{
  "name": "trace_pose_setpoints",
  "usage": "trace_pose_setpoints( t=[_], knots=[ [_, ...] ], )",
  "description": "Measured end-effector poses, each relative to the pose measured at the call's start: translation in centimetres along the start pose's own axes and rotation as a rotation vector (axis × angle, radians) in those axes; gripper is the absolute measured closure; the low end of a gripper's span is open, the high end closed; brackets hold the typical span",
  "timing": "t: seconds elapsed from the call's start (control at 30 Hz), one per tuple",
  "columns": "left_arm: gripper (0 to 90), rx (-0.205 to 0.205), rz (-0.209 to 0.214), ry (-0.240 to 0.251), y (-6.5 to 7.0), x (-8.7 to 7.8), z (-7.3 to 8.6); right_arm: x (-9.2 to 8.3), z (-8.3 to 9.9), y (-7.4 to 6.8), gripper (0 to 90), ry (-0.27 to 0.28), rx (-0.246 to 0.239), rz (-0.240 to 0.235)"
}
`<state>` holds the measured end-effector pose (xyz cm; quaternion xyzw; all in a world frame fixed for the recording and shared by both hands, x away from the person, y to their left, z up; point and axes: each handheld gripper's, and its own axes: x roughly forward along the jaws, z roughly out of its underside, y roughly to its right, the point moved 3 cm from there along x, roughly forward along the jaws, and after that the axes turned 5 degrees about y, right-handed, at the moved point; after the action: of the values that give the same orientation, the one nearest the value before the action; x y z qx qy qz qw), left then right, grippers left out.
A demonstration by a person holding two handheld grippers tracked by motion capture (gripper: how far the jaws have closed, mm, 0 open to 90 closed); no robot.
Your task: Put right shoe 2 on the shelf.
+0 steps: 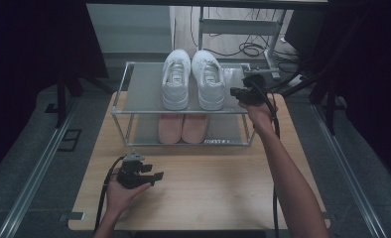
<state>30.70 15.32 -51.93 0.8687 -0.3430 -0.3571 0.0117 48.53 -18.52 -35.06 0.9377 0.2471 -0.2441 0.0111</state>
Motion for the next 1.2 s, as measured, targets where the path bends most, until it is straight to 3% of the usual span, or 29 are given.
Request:
trace_pose_setpoints(
  t=[0.4, 1.2],
  knots=[
    [39.1, -0.002, 0.000, 0.003, 0.0, -0.1, 0.0, 1.0, 0.9, -1.6, 89.6, -0.032, -0.055, 0.002],
    [39.1, -0.004, -0.001, 0.004, 0.0, -0.1, -0.1, 1.1, 0.5, -3.9, 89.7, -0.016, -0.059, -0.025]
  ],
)
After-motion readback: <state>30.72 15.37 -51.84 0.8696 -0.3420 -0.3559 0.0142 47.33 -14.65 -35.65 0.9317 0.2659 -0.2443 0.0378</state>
